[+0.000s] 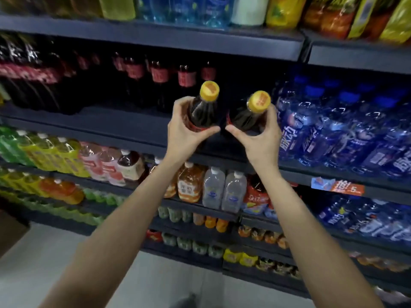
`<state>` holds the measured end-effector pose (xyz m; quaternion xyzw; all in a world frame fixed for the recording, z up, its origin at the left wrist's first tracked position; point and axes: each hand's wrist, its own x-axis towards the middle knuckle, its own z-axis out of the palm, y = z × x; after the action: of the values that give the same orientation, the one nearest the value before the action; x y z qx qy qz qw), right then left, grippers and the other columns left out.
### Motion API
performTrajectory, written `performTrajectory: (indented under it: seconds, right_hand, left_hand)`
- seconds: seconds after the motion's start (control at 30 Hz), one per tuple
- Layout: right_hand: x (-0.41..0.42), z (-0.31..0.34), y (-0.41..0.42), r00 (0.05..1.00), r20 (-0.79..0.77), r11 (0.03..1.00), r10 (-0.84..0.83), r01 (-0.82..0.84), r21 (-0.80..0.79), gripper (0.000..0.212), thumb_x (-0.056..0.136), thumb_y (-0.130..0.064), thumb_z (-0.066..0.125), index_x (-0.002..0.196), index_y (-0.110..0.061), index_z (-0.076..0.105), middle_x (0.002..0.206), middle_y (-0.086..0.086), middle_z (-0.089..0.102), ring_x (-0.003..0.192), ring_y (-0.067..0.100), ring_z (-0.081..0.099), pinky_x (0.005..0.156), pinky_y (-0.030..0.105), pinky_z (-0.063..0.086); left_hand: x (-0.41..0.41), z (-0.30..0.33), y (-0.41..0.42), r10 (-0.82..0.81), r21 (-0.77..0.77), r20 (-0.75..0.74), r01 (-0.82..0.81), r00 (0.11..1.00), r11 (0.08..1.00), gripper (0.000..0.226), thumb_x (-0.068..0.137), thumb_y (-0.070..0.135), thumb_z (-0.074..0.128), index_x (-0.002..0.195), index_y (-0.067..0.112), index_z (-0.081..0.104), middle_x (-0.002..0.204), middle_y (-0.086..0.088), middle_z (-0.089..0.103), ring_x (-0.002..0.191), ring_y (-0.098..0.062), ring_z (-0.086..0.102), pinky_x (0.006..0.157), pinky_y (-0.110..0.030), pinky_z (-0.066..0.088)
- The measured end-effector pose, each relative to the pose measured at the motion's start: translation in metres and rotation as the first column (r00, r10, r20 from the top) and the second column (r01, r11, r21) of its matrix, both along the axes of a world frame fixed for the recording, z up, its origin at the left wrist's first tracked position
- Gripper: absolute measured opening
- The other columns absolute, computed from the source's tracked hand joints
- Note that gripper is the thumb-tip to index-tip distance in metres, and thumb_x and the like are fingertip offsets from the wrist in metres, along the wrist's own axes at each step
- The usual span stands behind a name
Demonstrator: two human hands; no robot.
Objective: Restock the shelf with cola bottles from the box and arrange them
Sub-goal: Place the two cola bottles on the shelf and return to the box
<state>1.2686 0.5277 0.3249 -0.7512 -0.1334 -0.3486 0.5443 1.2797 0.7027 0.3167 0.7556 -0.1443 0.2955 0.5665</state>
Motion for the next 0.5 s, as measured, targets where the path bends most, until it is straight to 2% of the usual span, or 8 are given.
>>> performTrajectory:
  seconds: [0.1, 0.2, 0.33, 0.43, 0.5]
  right_hand:
    - [0.049, -0.003, 0.012, 0.994, 0.034, 0.995, -0.101, 0.101, -0.022, 0.069, 0.066, -0.029, 0.085, 0.123, -0.008, 0.052, 0.120, -0.001, 0.048, 0.113, 0.002, 0.045, 0.099, 0.008, 0.033]
    - [0.094, -0.006, 0.017, 0.986, 0.037, 0.986, -0.161, 0.162, -0.036, 0.072, 0.065, -0.034, 0.085, 0.125, -0.008, 0.054, 0.123, 0.007, 0.049, 0.114, 0.009, 0.046, 0.099, 0.015, 0.036]
    - [0.147, -0.007, 0.023, 0.973, 0.040, 0.974, -0.226, 0.226, -0.009, 0.075, 0.063, -0.028, 0.086, 0.127, -0.005, 0.055, 0.122, 0.010, 0.054, 0.109, 0.008, 0.047, 0.091, 0.005, 0.030]
    - [0.186, -0.004, 0.024, 0.962, -0.057, 0.963, -0.266, 0.267, 0.021, 0.077, 0.065, -0.031, 0.085, 0.130, -0.006, 0.052, 0.126, 0.013, 0.055, 0.117, 0.021, 0.053, 0.097, 0.019, 0.038]
    - [0.208, -0.001, 0.019, 0.955, -0.096, 0.957, -0.279, 0.285, 0.049, 0.080, 0.067, -0.033, 0.084, 0.134, -0.009, 0.047, 0.128, 0.011, 0.058, 0.119, 0.024, 0.054, 0.102, 0.031, 0.042]
  left_hand:
    - [0.049, 0.002, -0.003, -0.011, -0.039, 0.019, 0.012, 1.000, 0.999, 0.065, 0.066, 0.026, 0.086, 0.117, 0.021, 0.046, 0.111, 0.014, 0.055, 0.105, 0.004, 0.054, 0.094, -0.017, 0.043]
    - [0.095, -0.003, -0.006, -0.008, -0.125, -0.013, 0.007, 1.000, 0.992, 0.064, 0.066, 0.029, 0.086, 0.118, 0.016, 0.050, 0.111, 0.007, 0.060, 0.104, -0.002, 0.058, 0.096, -0.024, 0.047]
    - [0.145, -0.005, -0.009, 0.027, -0.167, -0.026, -0.031, 0.999, 0.986, 0.084, 0.058, 0.051, 0.084, 0.126, 0.013, 0.053, 0.120, -0.004, 0.060, 0.112, -0.013, 0.058, 0.099, -0.035, 0.048]
    - [0.175, -0.004, -0.015, 0.071, -0.138, -0.035, -0.075, 0.997, 0.988, 0.096, 0.049, 0.073, 0.076, 0.125, 0.017, 0.057, 0.119, -0.003, 0.063, 0.111, -0.016, 0.060, 0.097, -0.037, 0.049]
    - [0.186, 0.000, -0.021, 0.096, -0.037, -0.038, -0.097, 0.995, 0.995, 0.089, 0.058, 0.070, 0.074, 0.127, 0.018, 0.056, 0.125, -0.002, 0.060, 0.116, -0.017, 0.057, 0.101, -0.033, 0.045]
